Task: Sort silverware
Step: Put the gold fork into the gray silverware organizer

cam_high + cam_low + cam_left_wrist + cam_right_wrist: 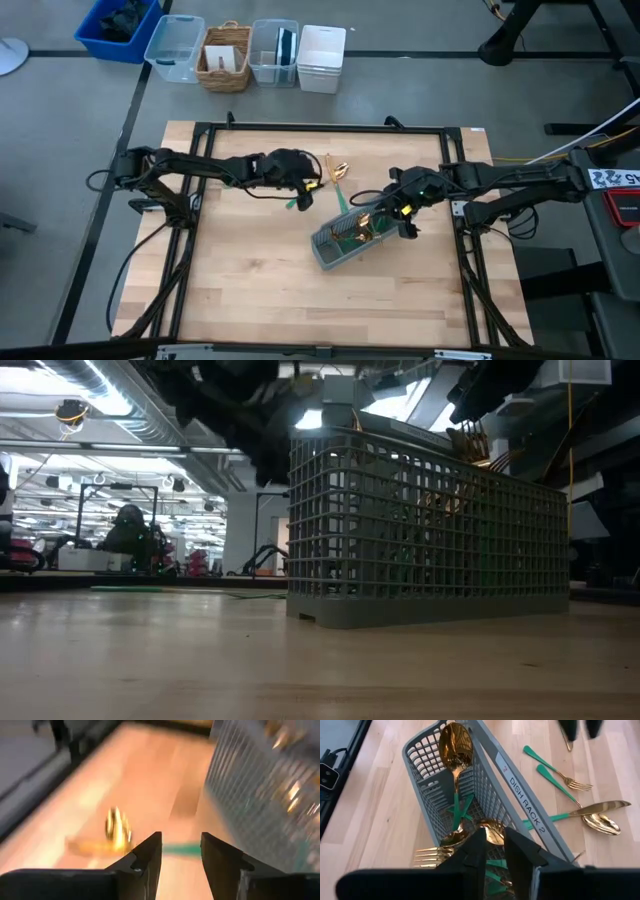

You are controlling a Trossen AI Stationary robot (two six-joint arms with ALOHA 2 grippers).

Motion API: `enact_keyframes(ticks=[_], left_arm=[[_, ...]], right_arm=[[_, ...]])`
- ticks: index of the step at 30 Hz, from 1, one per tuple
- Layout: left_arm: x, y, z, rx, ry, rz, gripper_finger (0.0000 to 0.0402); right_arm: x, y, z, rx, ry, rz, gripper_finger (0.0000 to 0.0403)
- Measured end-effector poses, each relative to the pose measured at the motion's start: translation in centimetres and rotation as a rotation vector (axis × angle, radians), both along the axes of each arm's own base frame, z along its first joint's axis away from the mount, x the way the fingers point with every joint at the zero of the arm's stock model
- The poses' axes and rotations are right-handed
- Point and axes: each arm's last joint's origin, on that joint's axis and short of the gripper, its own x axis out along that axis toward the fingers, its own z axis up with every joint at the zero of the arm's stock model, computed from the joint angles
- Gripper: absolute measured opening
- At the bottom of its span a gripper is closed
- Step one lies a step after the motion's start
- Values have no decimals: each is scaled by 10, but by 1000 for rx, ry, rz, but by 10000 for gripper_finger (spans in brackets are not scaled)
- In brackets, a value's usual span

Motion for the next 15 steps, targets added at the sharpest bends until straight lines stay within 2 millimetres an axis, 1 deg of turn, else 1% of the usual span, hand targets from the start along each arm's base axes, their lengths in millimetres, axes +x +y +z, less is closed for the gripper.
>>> enact_keyframes(ticks=[3,5,9,15], left_arm=[[-5,2,-17,-33,122,16,127],[-7,4,-27,-40,170,40,127],[-6,10,-41,-21,220,94,127],[-3,18,-67,-38,301,119,127]], right_arm=[[-4,0,4,1,-19,0,71],[-8,-1,8,3,-42,0,71],[-17,-1,16,6,-88,0,71],[-32,-2,30,13,-173,1,71]])
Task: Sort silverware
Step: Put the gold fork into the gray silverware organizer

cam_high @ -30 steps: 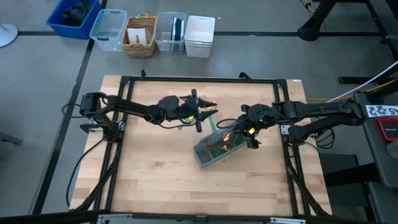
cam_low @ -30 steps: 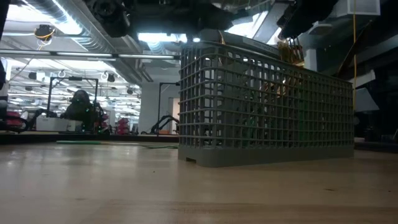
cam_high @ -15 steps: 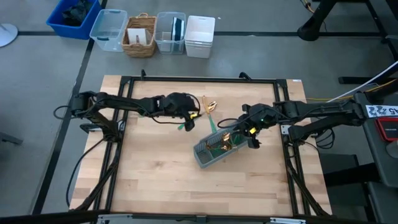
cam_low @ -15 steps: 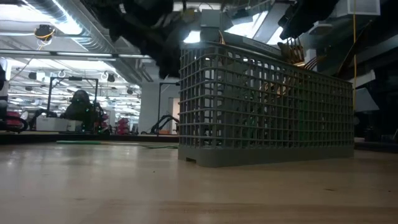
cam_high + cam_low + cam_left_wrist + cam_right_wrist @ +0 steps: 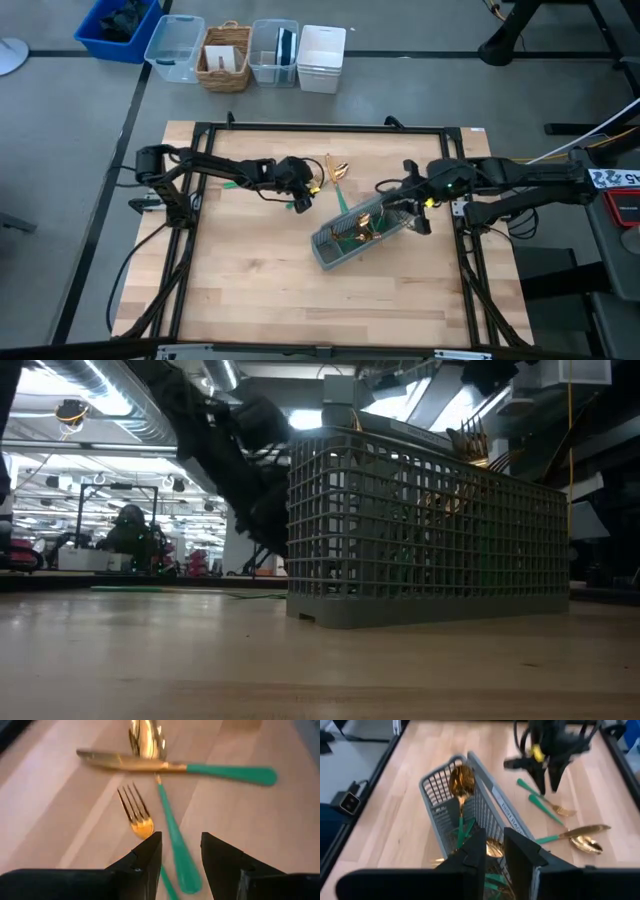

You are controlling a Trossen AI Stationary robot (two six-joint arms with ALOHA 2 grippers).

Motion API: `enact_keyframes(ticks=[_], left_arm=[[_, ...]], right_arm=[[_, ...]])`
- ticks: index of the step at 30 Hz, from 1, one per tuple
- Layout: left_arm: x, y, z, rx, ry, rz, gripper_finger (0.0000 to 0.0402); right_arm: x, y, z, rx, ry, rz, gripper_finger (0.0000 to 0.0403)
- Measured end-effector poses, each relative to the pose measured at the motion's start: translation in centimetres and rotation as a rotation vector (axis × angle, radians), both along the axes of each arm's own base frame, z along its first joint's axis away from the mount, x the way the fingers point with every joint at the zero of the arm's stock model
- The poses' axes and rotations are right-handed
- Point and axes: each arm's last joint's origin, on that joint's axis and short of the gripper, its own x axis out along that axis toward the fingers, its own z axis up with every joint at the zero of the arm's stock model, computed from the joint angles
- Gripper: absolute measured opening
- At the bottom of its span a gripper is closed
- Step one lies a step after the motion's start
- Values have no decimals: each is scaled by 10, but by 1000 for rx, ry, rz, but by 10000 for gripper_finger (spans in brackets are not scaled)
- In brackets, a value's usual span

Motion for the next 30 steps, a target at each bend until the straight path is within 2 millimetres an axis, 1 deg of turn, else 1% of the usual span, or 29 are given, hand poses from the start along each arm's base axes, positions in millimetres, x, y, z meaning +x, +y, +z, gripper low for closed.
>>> enact_keyframes(ticks=[3,8,16,22,24,26,30], left_arm=[[1,4,-12,-7,41,33,127],[0,12,-26,0,87,75,127],[2,14,-40,-9,121,80,127],[2,15,-42,-21,118,105,126],[2,16,-42,-22,119,108,118],[2,16,-43,-22,120,110,100],[2,17,-43,-20,121,113,45]], right_arm=[[-7,-1,8,4,-56,0,71],[-17,-1,18,10,-141,0,71],[-27,-2,25,14,-194,1,71],[-28,-2,26,14,-198,1,71],[-28,-2,26,14,-198,0,71],[-28,-2,26,14,-198,0,71],[-28,-2,26,14,-198,0,71]])
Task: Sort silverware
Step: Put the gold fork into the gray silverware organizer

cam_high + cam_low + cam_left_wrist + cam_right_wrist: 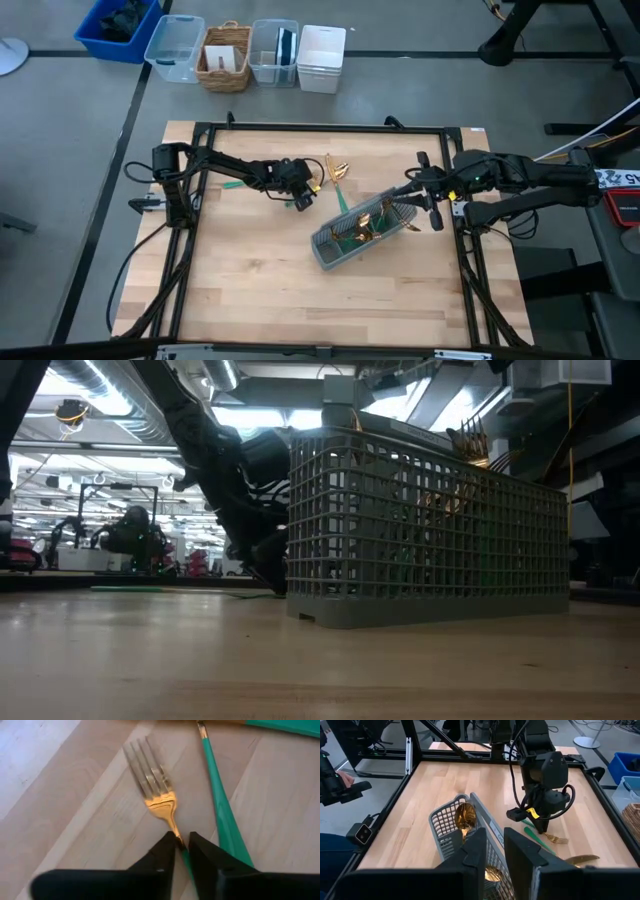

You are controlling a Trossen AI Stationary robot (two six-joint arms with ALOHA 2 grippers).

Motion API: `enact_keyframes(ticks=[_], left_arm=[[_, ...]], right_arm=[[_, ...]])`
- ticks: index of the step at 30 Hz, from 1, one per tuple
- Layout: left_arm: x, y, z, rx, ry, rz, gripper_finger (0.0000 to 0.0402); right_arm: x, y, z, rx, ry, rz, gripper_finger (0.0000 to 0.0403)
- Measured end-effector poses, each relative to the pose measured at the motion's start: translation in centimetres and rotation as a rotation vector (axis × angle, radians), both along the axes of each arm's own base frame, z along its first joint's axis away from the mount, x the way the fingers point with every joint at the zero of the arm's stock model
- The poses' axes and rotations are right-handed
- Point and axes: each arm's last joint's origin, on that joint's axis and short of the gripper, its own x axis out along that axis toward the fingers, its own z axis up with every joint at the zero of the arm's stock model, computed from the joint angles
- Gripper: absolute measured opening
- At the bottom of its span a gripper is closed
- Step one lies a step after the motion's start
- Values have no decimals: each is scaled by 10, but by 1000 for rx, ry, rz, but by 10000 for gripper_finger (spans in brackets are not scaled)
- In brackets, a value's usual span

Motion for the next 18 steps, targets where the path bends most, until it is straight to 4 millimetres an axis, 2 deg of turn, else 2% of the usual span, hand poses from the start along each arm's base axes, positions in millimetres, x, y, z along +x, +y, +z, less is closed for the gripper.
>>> enact_keyframes(ticks=[2,4,18], left_arm=[[0,0,0,-4,-3,10,17],[0,0,0,-12,-7,24,7],[2,2,1,-33,-63,55,3]], right_arm=[[0,0,0,0,0,0,71],[0,0,0,0,0,0,71],[0,0,0,0,1,0,71]])
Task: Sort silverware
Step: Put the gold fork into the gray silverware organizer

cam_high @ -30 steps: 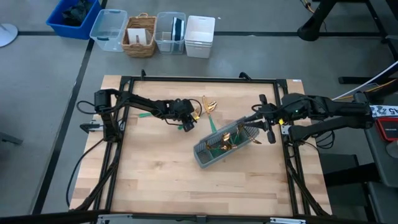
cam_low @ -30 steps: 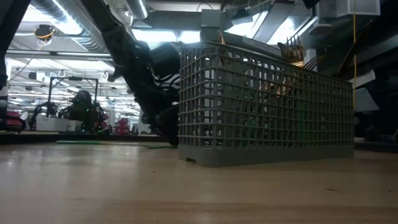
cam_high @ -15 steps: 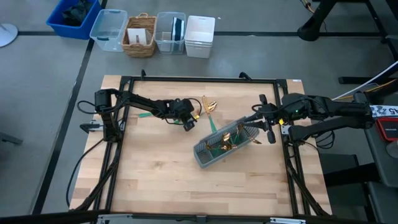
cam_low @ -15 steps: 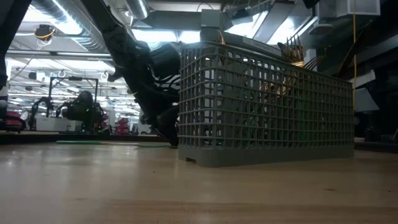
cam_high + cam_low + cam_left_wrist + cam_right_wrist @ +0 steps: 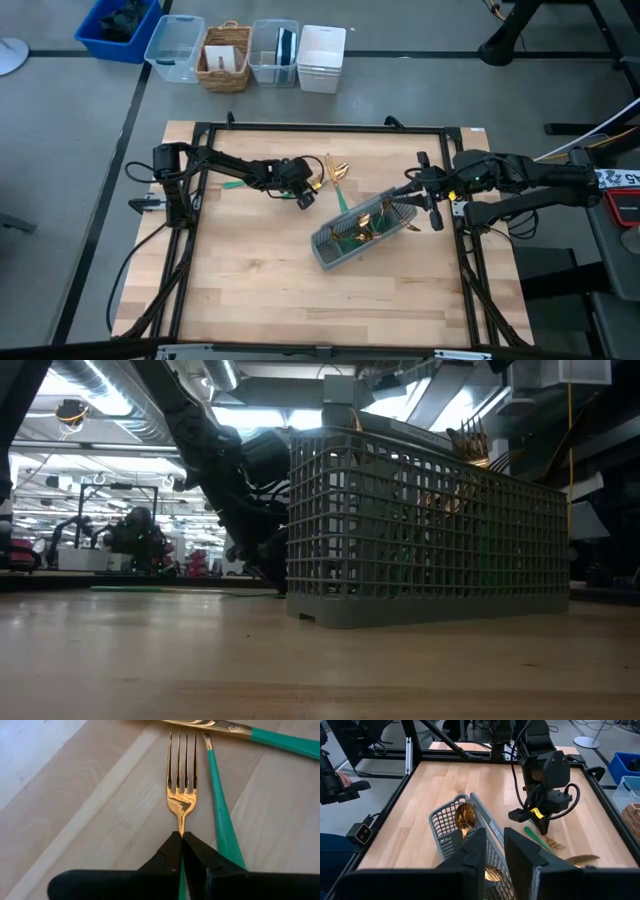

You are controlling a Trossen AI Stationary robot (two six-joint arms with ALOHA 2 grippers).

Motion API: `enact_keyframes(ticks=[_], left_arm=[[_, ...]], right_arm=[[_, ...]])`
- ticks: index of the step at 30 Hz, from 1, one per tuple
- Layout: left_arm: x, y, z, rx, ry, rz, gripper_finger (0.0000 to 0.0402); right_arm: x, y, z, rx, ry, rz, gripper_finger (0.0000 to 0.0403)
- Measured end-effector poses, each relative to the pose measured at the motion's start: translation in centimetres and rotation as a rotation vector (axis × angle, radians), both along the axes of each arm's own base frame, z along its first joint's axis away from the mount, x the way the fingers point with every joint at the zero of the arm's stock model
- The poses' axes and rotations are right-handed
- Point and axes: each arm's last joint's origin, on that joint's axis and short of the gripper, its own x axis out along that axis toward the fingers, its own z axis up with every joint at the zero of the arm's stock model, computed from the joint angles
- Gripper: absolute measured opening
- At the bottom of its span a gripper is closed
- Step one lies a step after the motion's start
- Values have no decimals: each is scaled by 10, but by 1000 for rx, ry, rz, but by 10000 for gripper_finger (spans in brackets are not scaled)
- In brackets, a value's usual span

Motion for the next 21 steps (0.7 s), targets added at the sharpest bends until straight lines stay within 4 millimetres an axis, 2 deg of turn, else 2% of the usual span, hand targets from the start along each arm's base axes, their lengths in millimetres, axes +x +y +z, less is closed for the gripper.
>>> enact_keyframes(ticks=[6,10,21], left_arm=[[-1,3,7,3,-23,11,0],[-3,6,21,18,-69,20,1],[-15,8,80,31,-286,-15,1]], right_arm=[[0,0,0,0,1,0,71],[0,0,-1,-1,9,0,71],[13,1,-8,-5,56,0,71]])
